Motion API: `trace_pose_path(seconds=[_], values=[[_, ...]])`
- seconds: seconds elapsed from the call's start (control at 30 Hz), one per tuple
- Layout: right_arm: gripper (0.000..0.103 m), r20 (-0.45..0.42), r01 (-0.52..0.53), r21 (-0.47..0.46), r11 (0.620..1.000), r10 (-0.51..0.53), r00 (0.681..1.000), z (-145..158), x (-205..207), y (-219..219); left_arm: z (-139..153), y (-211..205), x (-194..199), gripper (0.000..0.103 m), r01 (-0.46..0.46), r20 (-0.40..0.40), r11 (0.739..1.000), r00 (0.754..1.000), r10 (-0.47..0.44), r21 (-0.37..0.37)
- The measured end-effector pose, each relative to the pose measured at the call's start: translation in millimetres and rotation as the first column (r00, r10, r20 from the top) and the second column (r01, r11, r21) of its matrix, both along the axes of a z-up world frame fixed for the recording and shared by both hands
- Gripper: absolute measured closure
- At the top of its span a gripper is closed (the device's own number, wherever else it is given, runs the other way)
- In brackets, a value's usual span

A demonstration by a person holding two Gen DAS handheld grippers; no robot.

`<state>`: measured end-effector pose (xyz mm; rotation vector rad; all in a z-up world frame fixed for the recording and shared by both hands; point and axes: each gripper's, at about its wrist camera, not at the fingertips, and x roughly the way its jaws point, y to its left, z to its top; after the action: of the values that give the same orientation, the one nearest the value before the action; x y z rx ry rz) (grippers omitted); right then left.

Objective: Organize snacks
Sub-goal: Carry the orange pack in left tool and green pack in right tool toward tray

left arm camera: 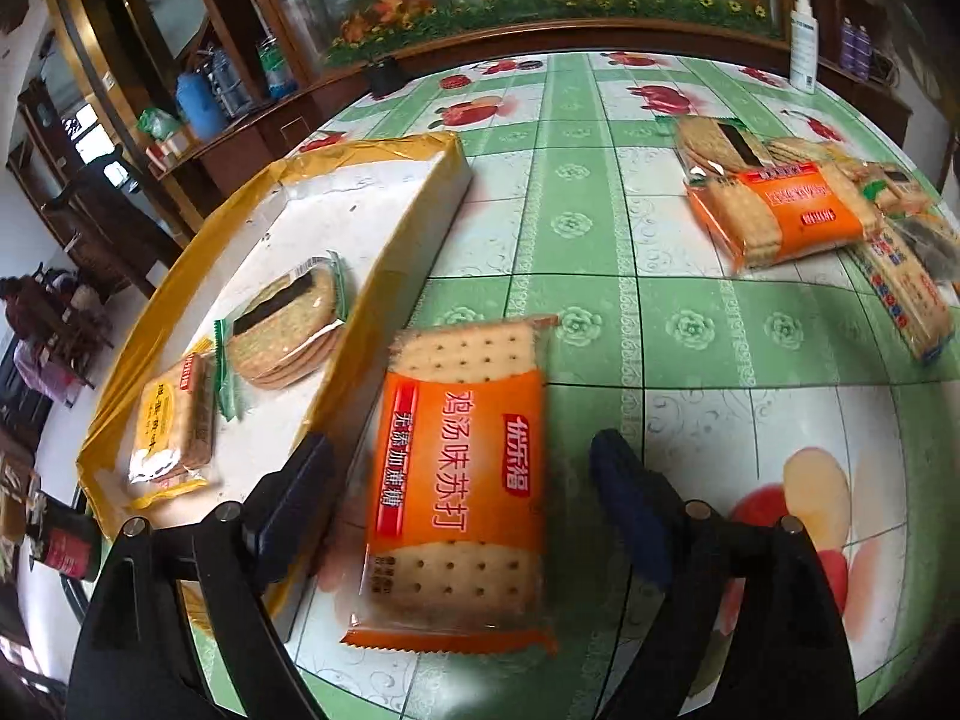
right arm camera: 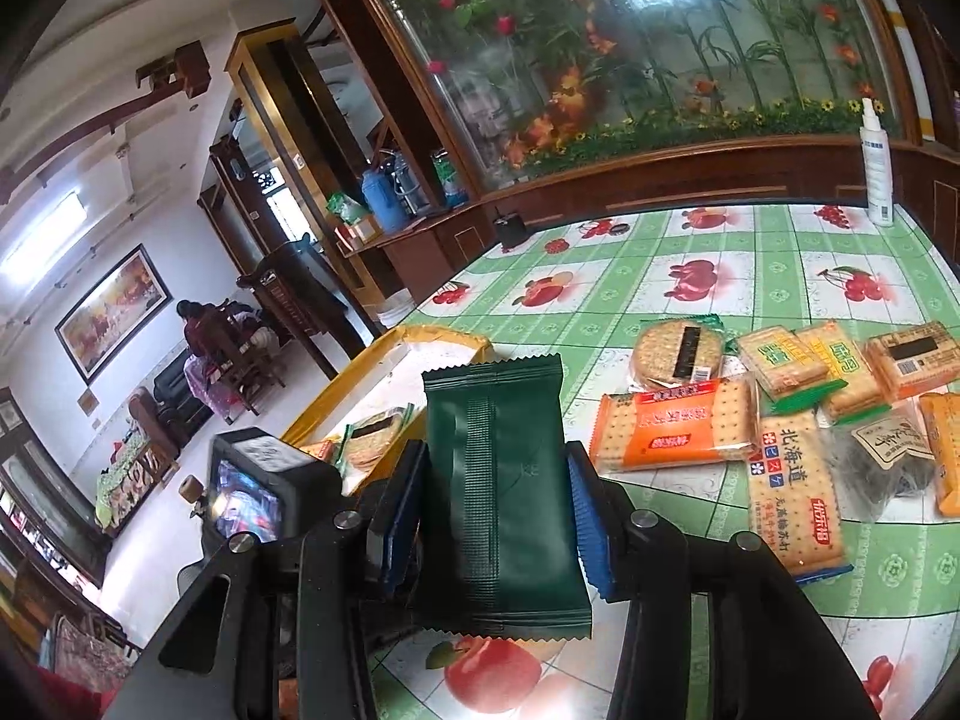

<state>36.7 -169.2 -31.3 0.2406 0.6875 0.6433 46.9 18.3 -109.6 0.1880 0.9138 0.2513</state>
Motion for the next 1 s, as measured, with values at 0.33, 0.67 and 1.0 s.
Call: trace_pose_path(seconds=[0.33,0.67,1.0], values=[[0.055,-0.018,0.006,-0.021,1.000,-0.007,1.000,-5.6,3.5,2.9,3.5,-0.9,-5.8,0.014,-0.050,0.010,0.998,0.999,0.049,0.027],[0.055,-0.025,0.013,-0.019,1.000,-0.013,1.000,-5.6,6.5,3.2,-1.7,36.5,-0.3,0.039,-0.066,-0.048,0.956,0.997,0.054,-0.286],[0.055,-0.022,0.016,0.008,1.000,-0.016,1.000,-2.9,4.9,-1.4,17.7,36.5,-12.4,0.048,0.039,0.058,0.955,0.998,-0.023,-0.295]])
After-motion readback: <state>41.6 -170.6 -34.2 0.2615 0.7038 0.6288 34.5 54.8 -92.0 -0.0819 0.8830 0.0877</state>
